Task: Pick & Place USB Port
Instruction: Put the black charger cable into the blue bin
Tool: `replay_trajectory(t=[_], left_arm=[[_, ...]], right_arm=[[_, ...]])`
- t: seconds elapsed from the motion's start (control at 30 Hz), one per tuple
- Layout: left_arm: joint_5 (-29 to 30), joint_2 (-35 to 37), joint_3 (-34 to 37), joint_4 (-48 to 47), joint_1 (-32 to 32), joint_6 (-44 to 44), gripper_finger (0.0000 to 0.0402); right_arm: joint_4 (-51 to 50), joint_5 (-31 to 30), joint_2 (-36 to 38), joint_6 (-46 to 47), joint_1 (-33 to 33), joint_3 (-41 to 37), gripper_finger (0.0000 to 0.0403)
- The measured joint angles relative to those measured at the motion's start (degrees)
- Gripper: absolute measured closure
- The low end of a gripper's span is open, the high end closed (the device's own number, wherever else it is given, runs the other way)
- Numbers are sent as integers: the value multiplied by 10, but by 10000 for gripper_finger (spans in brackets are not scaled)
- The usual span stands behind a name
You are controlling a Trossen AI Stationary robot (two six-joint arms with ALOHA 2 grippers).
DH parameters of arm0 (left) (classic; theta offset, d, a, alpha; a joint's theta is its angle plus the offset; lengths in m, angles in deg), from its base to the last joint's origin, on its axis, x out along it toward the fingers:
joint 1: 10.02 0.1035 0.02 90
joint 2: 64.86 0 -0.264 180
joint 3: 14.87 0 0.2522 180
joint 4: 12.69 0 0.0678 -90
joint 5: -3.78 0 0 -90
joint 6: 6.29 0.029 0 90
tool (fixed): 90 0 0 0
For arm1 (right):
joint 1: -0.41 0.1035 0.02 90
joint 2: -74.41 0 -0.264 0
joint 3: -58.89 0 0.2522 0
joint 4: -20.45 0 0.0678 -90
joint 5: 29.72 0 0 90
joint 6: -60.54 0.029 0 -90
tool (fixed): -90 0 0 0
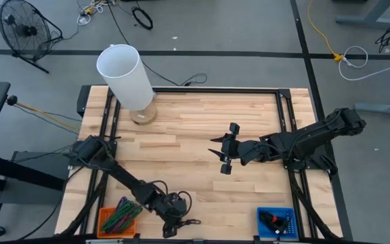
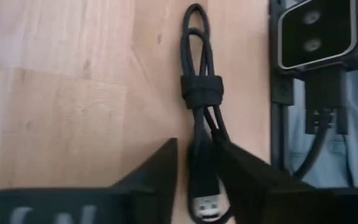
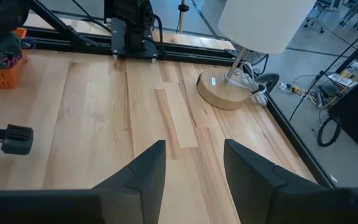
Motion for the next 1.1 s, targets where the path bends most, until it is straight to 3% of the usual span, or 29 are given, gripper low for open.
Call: replay_trajectory(t=[0.17,0.6,1.1], left_arm=[[-11,-1,0,-2,1,-2,386],[-4,33,4,-37,21,69,397],[155,237,3,-112,97,251,398]], right_arm=[[0,0,0,0,0,0,239],[0,0,0,0,0,0,239],[0,0,0,0,0,0,239]])
